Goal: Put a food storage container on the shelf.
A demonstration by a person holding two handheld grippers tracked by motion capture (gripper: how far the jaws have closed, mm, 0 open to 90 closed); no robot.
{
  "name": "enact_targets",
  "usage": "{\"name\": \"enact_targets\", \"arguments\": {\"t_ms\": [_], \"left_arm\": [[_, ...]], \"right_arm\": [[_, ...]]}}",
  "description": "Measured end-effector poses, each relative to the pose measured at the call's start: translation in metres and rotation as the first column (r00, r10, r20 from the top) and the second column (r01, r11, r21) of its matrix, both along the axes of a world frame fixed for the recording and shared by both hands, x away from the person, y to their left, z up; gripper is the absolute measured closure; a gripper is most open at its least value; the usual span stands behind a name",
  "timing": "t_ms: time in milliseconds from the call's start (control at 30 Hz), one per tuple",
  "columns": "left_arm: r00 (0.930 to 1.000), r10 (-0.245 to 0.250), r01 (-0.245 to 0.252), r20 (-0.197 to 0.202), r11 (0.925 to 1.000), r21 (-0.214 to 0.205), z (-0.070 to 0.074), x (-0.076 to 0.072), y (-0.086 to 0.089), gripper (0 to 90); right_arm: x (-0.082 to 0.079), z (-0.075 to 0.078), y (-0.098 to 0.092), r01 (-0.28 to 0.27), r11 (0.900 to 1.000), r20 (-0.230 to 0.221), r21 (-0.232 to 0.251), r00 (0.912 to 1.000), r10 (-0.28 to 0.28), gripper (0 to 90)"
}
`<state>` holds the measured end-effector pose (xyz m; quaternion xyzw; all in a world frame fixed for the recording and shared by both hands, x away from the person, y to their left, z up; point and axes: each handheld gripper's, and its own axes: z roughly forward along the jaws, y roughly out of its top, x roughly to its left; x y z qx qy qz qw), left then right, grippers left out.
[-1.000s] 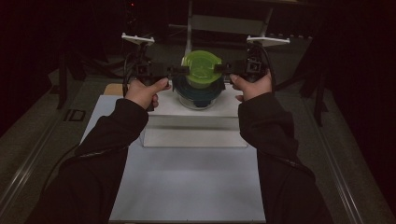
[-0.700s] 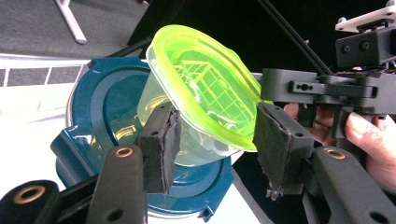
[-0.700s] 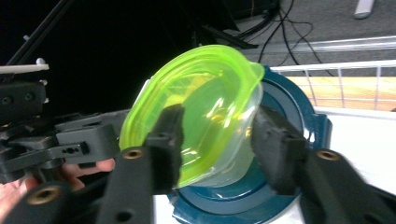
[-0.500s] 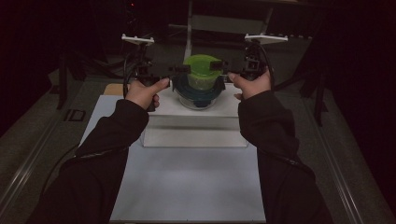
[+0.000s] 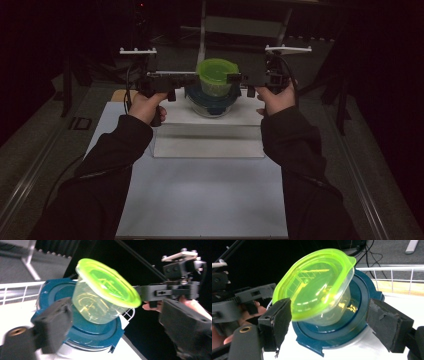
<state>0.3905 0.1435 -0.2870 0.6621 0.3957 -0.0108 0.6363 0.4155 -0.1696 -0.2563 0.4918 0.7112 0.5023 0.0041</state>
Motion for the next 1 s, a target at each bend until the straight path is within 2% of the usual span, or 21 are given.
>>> {"name": "enact_targets", "arguments": {"t_ms": [33, 67, 100, 167, 200, 233, 333, 433, 600, 700, 733, 767, 1000], "left_arm": [[1.0000, 0.000, 0.000, 0.000, 1.0000, 0.000, 0.000, 0.000, 0.000, 4.9], [0.9994, -0.022, 0.022, 0.025, 0.9998, -0.002, -0.001, -0.004, 0.001, 4.0], [0.9994, -0.022, 0.022, 0.025, 0.9998, -0.002, -0.001, -0.004, 0.001, 3.9], [0.9978, -0.020, 0.018, 0.063, 0.9995, 0.027, -0.002, -0.012, -0.001, 3.6], [0.9978, -0.020, 0.018, 0.063, 0.9995, 0.027, -0.002, -0.012, -0.001, 2.9], [0.9960, -0.014, 0.010, 0.089, 0.9985, 0.053, -0.003, -0.017, -0.002, 1.7], [0.9921, -0.019, 0.011, 0.124, 0.9977, 0.066, -0.005, -0.027, -0.003, 1.6], [0.9906, -0.018, 0.009, 0.135, 0.9981, 0.061, -0.007, -0.034, -0.002, 0.6], [0.9887, -0.033, 0.018, 0.146, 0.9946, 0.102, -0.015, -0.047, -0.004, 0.2], [0.9890, -0.042, 0.027, 0.142, 0.9937, 0.109, -0.020, -0.051, -0.004, 0.2], [0.9880, -0.046, 0.029, 0.148, 0.9928, 0.116, -0.024, -0.056, -0.004, 0.2], [0.9877, -0.047, 0.029, 0.149, 0.9924, 0.120, -0.026, -0.059, -0.004, 0.2], [0.9797, -0.055, 0.025, 0.193, 0.9880, 0.152, -0.041, -0.080, -0.005, 0.2]], "right_arm": [[-0.002, -0.001, -0.001, -0.004, 1.0000, 0.006, -0.001, 1.0000, 0.004, 20.3], [-0.004, -0.001, -0.001, -0.007, 1.0000, 0.010, -0.002, 0.9999, 0.007, 20.3], [-0.004, -0.001, -0.001, -0.007, 1.0000, 0.010, -0.002, 0.9999, 0.007, 20.3], [-0.008, -0.004, -0.003, -0.016, 0.9998, 0.030, -0.008, 0.9994, 0.016, 18.1], [-0.012, -0.007, -0.005, -0.019, 0.9998, 0.039, -0.012, 0.9990, 0.019, 18.1], [-0.014, -0.009, -0.007, -0.022, 0.9996, 0.041, -0.016, 0.9989, 0.022, 18.1], [-0.021, -0.014, -0.010, -0.034, 0.9992, 0.052, -0.020, 0.9980, 0.035, 18.2], [-0.030, -0.021, -0.013, -0.050, 0.9984, 0.066, -0.024, 0.9964, 0.052, 18.2], [-0.046, -0.033, -0.017, -0.081, 0.9965, 0.080, -0.023, 0.9933, 0.083, 18.3], [-0.053, -0.038, -0.018, -0.092, 0.9955, 0.085, -0.024, 0.9920, 0.094, 18.3], [-0.056, -0.040, -0.018, -0.096, 0.9950, 0.085, -0.026, 0.9916, 0.098, 18.3], [-0.064, -0.046, -0.019, -0.108, 0.9938, 0.092, -0.029, 0.9897, 0.110, 18.3], [-0.084, -0.068, -0.021, -0.119, 0.9917, 0.130, -0.050, 0.9836, 0.124, 17.5]]}}
